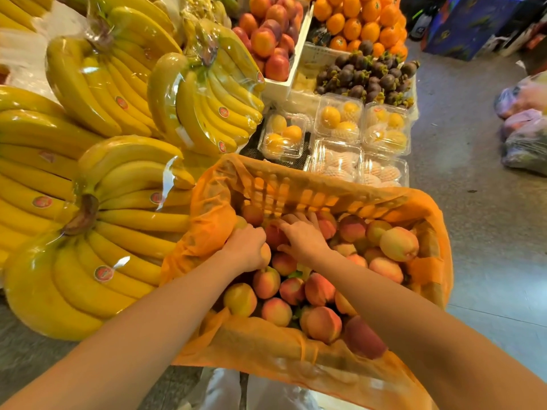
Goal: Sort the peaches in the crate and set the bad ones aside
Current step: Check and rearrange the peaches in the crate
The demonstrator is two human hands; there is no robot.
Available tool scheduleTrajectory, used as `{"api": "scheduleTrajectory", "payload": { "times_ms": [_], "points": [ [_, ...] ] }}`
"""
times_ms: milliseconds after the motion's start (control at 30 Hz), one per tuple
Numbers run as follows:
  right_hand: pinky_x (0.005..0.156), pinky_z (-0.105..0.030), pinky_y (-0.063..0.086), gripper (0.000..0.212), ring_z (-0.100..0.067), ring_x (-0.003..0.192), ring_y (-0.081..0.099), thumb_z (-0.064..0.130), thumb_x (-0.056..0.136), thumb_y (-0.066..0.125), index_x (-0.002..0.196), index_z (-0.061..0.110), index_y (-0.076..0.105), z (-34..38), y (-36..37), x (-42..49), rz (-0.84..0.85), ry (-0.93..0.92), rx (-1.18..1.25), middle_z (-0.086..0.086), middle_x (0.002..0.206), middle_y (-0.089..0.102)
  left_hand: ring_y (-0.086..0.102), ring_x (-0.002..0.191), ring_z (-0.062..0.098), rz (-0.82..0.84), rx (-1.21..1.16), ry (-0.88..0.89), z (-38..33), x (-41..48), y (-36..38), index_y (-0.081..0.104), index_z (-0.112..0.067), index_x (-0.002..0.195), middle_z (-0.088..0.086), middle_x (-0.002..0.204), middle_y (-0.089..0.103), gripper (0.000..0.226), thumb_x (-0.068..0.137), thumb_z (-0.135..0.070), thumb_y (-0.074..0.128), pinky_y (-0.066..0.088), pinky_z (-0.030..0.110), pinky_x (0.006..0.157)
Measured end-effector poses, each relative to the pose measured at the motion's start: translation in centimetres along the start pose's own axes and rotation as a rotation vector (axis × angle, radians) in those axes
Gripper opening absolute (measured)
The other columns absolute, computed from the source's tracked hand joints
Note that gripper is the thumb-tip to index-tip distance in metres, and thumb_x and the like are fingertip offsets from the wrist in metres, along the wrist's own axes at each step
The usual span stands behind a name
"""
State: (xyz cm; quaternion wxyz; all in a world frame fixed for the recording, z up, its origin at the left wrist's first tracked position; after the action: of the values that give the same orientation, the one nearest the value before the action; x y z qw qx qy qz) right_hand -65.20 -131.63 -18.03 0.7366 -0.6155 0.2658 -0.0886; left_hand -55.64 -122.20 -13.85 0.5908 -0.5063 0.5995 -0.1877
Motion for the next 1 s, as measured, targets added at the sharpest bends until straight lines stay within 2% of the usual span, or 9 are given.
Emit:
{"api": "scheduleTrajectory", "payload": {
  "times_ms": [100,200,400,467,567,667,800,900,1000],
  "points": [
    [0.095,-0.042,0.028,0.053,-0.029,0.123,0.045,0.039,0.087,0.061,0.135,0.021,0.045,-1.4,-1.3,-0.7,-0.035,-0.007,-0.001,-0.007,0.13,0.055,0.051,0.106,0.033,-0.047,-0.097,-0.054,0.3,0.8,-0.2,0.048,-0.003,0.112,0.016,0.115,0.053,0.043,0.085,-0.033,0.064,0.037,0.033,0.075],
    [0.096,-0.042,0.029,0.049,-0.029,0.123,0.046,0.033,0.089,0.059,0.136,0.022,0.046,-3.1,-2.7,-2.1,-0.092,0.016,0.032,-0.005,0.127,0.055,0.05,0.109,0.034,-0.144,-0.159,-0.146,0.5,1.6,-1.0,0.045,-0.001,0.117,0.017,0.12,0.05,0.055,0.082,-0.038,0.068,0.041,0.036,0.082],
    [0.087,-0.041,0.034,0.046,-0.03,0.114,0.047,0.032,0.086,0.061,0.129,0.017,0.051,-4.4,-3.2,-3.9,-0.091,0.038,0.002,-0.007,0.12,0.055,0.049,0.115,0.036,-0.25,-0.152,-0.157,-0.8,2.9,-2.3,0.042,0.003,0.124,0.02,0.125,0.049,0.062,0.084,-0.038,0.066,0.041,0.038,0.09],
    [0.081,-0.042,0.037,0.041,-0.032,0.106,0.05,0.029,0.083,0.064,0.121,0.014,0.056,-4.6,-3.2,-4.1,-0.1,0.045,-0.012,-0.009,0.113,0.057,0.049,0.115,0.037,-0.191,-0.174,-0.135,-1.5,3.4,-2.4,0.042,0.0,0.124,0.019,0.124,0.049,0.064,0.082,-0.041,0.068,0.041,0.039,0.089],
    [0.074,-0.044,0.041,0.03,-0.038,0.095,0.056,0.021,0.085,0.061,0.113,0.01,0.06,-5.0,-3.0,-4.3,-0.161,0.113,-0.038,-0.014,0.105,0.061,0.052,0.111,0.034,-0.084,-0.129,-0.071,-2.1,3.4,-2.3,0.046,-0.005,0.117,0.014,0.119,0.052,0.058,0.081,-0.045,0.066,0.037,0.034,0.077],
    [0.088,-0.046,0.04,0.039,-0.038,0.107,0.053,0.022,0.095,0.048,0.133,0.014,0.049,-4.9,-2.7,-4.3,-0.116,0.153,-0.095,-0.015,0.127,0.053,0.053,0.105,0.029,-0.012,-0.084,-0.046,-1.7,3.1,-2.0,0.049,-0.009,0.113,0.01,0.114,0.055,0.053,0.08,-0.047,0.066,0.035,0.031,0.07],
    [0.092,-0.045,0.04,0.042,-0.039,0.11,0.053,0.019,0.098,0.041,0.141,0.016,0.039,-4.8,-2.9,-3.9,-0.102,0.215,-0.181,-0.019,0.13,0.048,0.051,0.083,0.023,0.065,-0.018,-0.043,-1.0,2.4,-1.5,0.043,-0.015,0.089,0.002,0.09,0.051,0.039,0.078,-0.045,0.066,0.033,0.03,0.061],
    [0.092,-0.044,0.04,0.042,-0.039,0.109,0.054,0.015,0.098,0.039,0.14,0.014,0.036,-4.7,-2.7,-3.6,-0.099,0.21,-0.238,-0.022,0.129,0.048,0.05,0.078,0.021,0.138,0.025,-0.038,-0.8,1.8,-1.2,0.05,-0.016,0.093,-0.003,0.08,0.049,0.042,0.073,-0.047,0.07,0.037,0.031,0.062],
    [0.093,-0.043,0.039,0.046,-0.038,0.111,0.053,0.017,0.098,0.041,0.144,0.015,0.032,-4.7,-2.4,-3.6,-0.079,0.168,-0.262,-0.021,0.13,0.048,0.058,0.084,0.023,0.207,0.065,-0.029,-0.5,1.1,-0.6,0.059,-0.011,0.102,0.003,0.092,0.061,0.048,0.071,-0.045,0.074,0.047,0.033,0.065]
  ]
}}
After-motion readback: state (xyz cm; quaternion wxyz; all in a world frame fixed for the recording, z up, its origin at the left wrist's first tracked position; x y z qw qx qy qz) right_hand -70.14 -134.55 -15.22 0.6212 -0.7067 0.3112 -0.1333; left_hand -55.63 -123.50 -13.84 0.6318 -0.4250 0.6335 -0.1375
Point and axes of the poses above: each hand's wrist, its own x-axis towards the middle knuckle, its own y-axis out of the palm, z = x × y, the point moved 3 cm from there along x, towards the middle knuckle
